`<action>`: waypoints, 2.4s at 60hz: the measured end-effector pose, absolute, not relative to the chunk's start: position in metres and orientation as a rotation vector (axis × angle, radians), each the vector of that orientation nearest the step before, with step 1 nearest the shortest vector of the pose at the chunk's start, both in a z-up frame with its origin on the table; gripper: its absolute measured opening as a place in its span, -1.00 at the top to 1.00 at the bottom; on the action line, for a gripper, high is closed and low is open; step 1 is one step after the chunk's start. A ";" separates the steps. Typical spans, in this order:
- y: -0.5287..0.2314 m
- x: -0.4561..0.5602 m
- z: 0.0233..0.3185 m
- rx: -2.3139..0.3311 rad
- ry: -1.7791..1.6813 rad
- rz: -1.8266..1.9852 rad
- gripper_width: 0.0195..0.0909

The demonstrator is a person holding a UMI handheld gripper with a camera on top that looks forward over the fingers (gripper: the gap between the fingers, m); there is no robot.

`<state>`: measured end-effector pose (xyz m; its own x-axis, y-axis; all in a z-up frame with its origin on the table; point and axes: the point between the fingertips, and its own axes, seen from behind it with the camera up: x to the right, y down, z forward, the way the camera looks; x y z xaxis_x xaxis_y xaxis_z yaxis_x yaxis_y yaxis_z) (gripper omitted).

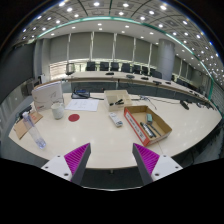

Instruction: Pour water

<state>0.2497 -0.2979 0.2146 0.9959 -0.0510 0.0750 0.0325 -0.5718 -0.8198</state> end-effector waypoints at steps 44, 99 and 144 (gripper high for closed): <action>-0.301 -0.072 0.136 -2.154 -0.151 0.141 -0.88; -0.154 -0.141 0.104 -1.931 -0.128 -0.037 0.57; 0.093 0.020 0.222 -1.562 -0.929 -1.153 0.60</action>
